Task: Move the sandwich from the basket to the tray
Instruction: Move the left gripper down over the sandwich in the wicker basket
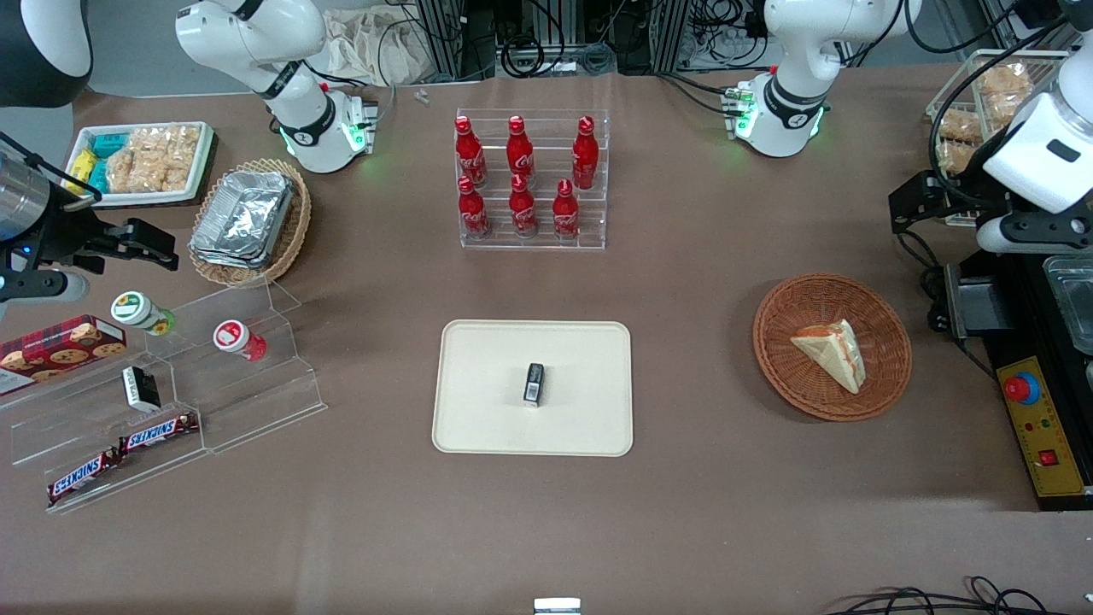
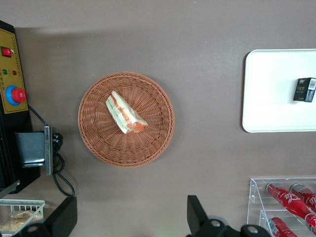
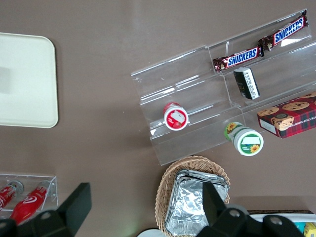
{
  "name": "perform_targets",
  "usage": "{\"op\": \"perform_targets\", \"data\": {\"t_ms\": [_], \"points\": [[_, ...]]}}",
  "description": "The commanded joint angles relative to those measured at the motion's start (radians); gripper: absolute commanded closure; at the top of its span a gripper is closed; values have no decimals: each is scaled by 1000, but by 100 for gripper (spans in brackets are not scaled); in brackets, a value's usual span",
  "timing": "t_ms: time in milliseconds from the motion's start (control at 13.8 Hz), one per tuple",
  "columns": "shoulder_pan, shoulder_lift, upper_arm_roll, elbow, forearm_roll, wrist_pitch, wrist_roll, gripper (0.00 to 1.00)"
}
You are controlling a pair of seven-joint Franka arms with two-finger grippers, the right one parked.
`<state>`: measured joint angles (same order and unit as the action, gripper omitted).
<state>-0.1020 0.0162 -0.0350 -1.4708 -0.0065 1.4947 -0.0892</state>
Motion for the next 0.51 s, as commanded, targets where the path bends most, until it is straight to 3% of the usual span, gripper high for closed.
{"op": "perform_targets", "data": {"t_ms": [0, 289, 434], "points": [[-18, -12, 7, -8, -3, 15, -65, 0], [-19, 5, 7, -16, -1, 25, -156, 0], [-13, 17, 10, -58, -4, 42, -288, 0]]}}
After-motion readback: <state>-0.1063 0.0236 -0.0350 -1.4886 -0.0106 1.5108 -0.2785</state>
